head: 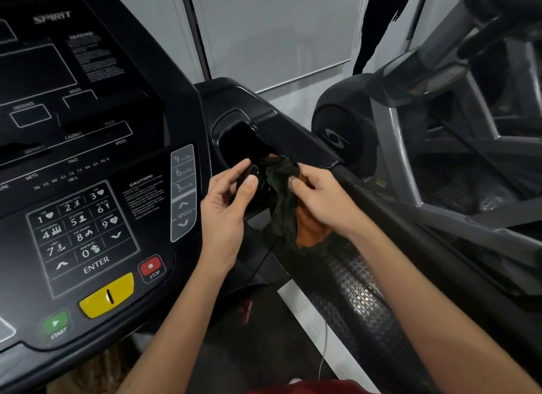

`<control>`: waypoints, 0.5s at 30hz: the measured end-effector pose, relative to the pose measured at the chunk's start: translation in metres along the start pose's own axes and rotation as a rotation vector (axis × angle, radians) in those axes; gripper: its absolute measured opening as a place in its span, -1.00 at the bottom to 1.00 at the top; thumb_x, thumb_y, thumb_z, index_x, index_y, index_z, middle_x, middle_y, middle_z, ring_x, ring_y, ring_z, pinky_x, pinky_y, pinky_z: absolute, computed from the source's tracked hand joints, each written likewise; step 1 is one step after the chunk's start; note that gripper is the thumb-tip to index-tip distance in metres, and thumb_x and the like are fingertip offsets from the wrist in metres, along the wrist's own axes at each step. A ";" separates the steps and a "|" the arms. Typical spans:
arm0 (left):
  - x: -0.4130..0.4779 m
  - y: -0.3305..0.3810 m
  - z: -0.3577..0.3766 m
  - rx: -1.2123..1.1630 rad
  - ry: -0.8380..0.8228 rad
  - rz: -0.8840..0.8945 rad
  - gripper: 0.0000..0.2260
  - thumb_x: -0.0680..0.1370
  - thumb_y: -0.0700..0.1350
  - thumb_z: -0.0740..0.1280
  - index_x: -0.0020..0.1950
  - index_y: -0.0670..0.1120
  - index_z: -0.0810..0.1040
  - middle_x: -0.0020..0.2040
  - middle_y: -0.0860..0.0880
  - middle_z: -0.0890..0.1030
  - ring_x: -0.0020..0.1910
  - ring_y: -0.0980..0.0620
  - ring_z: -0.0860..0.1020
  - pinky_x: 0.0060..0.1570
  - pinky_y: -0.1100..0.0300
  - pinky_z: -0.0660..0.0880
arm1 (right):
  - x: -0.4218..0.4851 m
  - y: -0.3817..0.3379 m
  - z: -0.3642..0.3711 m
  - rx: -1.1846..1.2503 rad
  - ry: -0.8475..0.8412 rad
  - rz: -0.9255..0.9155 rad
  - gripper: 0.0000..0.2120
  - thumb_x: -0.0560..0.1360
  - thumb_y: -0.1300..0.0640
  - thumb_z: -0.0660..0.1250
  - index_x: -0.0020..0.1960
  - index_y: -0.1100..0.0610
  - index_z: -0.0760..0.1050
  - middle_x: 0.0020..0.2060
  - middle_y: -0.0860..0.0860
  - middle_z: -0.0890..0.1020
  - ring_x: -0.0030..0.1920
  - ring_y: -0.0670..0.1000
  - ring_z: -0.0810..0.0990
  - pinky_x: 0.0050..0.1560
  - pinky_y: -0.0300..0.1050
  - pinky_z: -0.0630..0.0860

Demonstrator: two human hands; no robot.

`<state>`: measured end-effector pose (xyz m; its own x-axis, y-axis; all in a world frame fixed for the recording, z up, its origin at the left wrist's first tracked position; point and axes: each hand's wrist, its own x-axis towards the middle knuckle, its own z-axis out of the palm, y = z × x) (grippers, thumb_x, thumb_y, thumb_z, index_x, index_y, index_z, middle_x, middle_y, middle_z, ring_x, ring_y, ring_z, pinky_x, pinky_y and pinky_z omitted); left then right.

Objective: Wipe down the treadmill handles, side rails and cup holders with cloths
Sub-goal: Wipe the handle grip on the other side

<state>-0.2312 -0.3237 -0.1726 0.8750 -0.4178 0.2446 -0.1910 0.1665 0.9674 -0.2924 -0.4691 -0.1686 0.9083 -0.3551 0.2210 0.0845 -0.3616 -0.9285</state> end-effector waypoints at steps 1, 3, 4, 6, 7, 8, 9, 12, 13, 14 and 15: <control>0.000 0.001 0.000 0.000 -0.002 0.001 -0.72 0.41 0.03 0.33 0.11 0.10 0.55 0.14 -0.02 0.50 0.13 0.06 0.50 0.19 0.19 0.47 | 0.001 0.005 -0.006 0.024 -0.050 0.029 -0.79 0.56 0.30 0.18 0.12 0.24 0.54 -0.05 0.12 0.66 -0.07 -0.16 0.56 0.06 -0.24 0.48; 0.000 0.002 0.001 -0.018 -0.010 -0.001 -0.72 0.41 0.01 0.32 0.12 0.08 0.55 0.11 0.00 0.50 0.12 0.10 0.51 0.17 0.24 0.48 | -0.001 0.015 -0.015 0.029 -0.070 0.038 -0.78 0.55 0.35 0.18 0.07 0.16 0.55 -0.15 -0.04 0.64 -0.17 -0.29 0.54 -0.04 -0.39 0.45; 0.000 0.002 0.001 -0.028 -0.012 -0.003 -0.72 0.41 0.00 0.32 0.12 0.07 0.55 0.10 0.01 0.50 0.11 0.11 0.51 0.17 0.25 0.48 | -0.004 0.019 -0.019 0.021 -0.042 0.026 -0.74 0.52 0.38 0.20 0.06 0.11 0.55 -0.16 -0.10 0.62 -0.17 -0.31 0.55 -0.02 -0.40 0.44; 0.000 0.002 0.001 -0.029 -0.011 0.000 -0.72 0.41 0.00 0.32 0.12 0.07 0.55 0.09 0.02 0.49 0.08 0.11 0.51 0.18 0.25 0.48 | -0.010 0.027 -0.025 -0.003 0.028 -0.003 -0.63 0.45 0.48 0.23 0.03 0.06 0.56 -0.11 -0.09 0.62 -0.08 -0.26 0.58 0.06 -0.34 0.45; 0.000 0.002 0.001 -0.030 -0.009 0.003 -0.72 0.41 0.00 0.32 0.12 0.07 0.55 0.08 0.02 0.49 0.08 0.11 0.50 0.18 0.25 0.48 | -0.011 0.025 -0.026 -0.018 0.040 -0.030 -0.59 0.40 0.53 0.24 0.01 0.08 0.57 -0.09 -0.06 0.62 -0.04 -0.22 0.58 0.09 -0.33 0.45; 0.000 0.001 0.001 -0.031 -0.008 0.003 -0.72 0.41 0.00 0.33 0.12 0.07 0.55 0.08 0.02 0.49 0.07 0.12 0.51 0.17 0.26 0.47 | -0.010 0.021 -0.026 -0.027 0.031 -0.071 -0.59 0.36 0.55 0.24 -0.01 0.11 0.58 -0.09 -0.05 0.61 -0.02 -0.20 0.58 0.10 -0.33 0.45; 0.000 0.001 0.001 -0.031 -0.007 0.003 -0.72 0.41 0.00 0.33 0.12 0.08 0.55 0.08 0.04 0.50 0.08 0.13 0.51 0.17 0.26 0.47 | -0.006 0.015 -0.024 -0.036 0.008 -0.119 -0.59 0.35 0.55 0.25 -0.01 0.12 0.57 -0.09 -0.07 0.61 -0.01 -0.21 0.57 0.11 -0.34 0.44; 0.001 0.000 0.001 -0.025 -0.005 0.005 -0.72 0.41 0.01 0.33 0.12 0.09 0.55 0.08 0.06 0.50 0.11 0.09 0.50 0.20 0.21 0.47 | 0.015 -0.008 -0.011 -0.016 -0.107 -0.162 -0.62 0.42 0.47 0.21 0.09 0.11 0.54 -0.06 -0.09 0.62 0.02 -0.21 0.57 0.13 -0.32 0.45; 0.001 0.000 0.001 -0.023 -0.004 0.005 -0.71 0.40 0.01 0.33 0.12 0.09 0.55 0.08 0.06 0.50 0.11 0.08 0.50 0.20 0.20 0.47 | 0.022 -0.013 -0.007 0.059 -0.157 -0.099 -0.63 0.46 0.45 0.19 0.12 0.10 0.53 -0.06 -0.07 0.63 0.02 -0.16 0.59 0.13 -0.27 0.48; 0.000 0.000 0.000 -0.024 -0.004 0.004 -0.71 0.40 0.01 0.33 0.12 0.09 0.55 0.08 0.06 0.50 0.12 0.08 0.50 0.20 0.20 0.47 | 0.028 -0.015 -0.005 0.144 -0.208 -0.021 -0.66 0.50 0.42 0.19 0.14 0.10 0.54 -0.07 -0.04 0.65 0.01 -0.12 0.62 0.11 -0.22 0.51; 0.001 0.000 0.000 -0.024 -0.002 0.004 -0.71 0.40 0.01 0.34 0.12 0.09 0.56 0.08 0.05 0.50 0.12 0.07 0.50 0.20 0.19 0.47 | 0.033 -0.014 -0.005 0.206 -0.252 0.049 -0.68 0.52 0.39 0.19 0.14 0.10 0.54 -0.09 -0.03 0.67 -0.01 -0.09 0.63 0.07 -0.21 0.53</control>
<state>-0.2309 -0.3239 -0.1720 0.8733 -0.4190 0.2487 -0.1838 0.1893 0.9646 -0.2660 -0.4801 -0.1465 0.9840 -0.1342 0.1177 0.0959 -0.1584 -0.9827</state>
